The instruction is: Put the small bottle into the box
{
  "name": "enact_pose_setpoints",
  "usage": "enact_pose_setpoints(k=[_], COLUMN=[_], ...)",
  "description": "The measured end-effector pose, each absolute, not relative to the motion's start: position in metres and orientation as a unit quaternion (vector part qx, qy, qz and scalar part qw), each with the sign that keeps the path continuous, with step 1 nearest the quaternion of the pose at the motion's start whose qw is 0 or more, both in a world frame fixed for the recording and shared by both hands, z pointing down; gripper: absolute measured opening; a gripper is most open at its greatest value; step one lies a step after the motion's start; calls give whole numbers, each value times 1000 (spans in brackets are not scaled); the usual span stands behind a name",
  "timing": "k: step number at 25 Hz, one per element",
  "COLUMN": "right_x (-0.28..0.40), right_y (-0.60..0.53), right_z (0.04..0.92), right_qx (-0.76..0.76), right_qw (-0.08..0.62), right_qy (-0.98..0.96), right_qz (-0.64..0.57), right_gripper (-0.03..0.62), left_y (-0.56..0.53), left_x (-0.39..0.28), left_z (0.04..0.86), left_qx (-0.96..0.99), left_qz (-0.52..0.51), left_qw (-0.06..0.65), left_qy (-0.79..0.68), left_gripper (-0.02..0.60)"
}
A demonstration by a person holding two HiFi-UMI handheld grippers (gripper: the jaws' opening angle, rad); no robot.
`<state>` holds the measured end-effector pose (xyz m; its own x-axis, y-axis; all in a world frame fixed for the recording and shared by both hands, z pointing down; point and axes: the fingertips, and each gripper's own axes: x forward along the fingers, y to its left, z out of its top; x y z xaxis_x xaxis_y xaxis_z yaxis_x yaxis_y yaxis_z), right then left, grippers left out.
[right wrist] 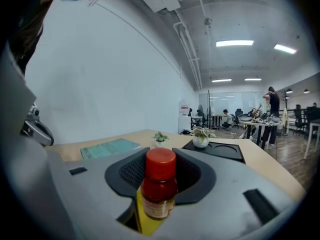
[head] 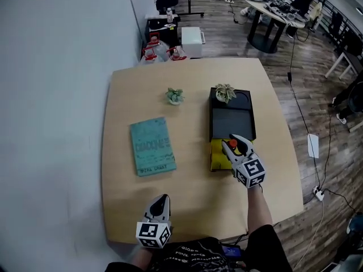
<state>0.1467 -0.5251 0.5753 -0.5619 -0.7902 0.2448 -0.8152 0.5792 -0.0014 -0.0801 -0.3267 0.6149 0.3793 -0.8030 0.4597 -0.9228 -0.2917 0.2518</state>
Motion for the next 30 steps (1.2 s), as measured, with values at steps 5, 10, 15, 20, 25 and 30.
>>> enact_pose_setpoints(k=[5,10,15,20,25,30], right_x=[146,144,136,127,127,130], right_y=[-536,-540,-544,-545,-543,-542], right_z=[603,619,621,628,636,639], right_qx=[444,436,404,365,328,309], right_qw=[141,150,159,171,196,216], right_qy=[-883,-885,-899,-912,-920,-924], right_qz=[60,64,64,78,85,70], right_gripper=[143,144,144,146,146,149], left_y=[-332,-335,-331,-326,-327,-329], left_x=[-93,-103,-98,-98,-99,-102], left_z=[621,627,626,630,629,630], left_qx=[784,770,770,765,763,762], left_qz=[133,139,142,145,147,153], left_qw=[247,248,246,251,252,246], left_qy=[-554,-571,-571,-575,-577,-579], left_gripper=[3,3,3,3,3,3])
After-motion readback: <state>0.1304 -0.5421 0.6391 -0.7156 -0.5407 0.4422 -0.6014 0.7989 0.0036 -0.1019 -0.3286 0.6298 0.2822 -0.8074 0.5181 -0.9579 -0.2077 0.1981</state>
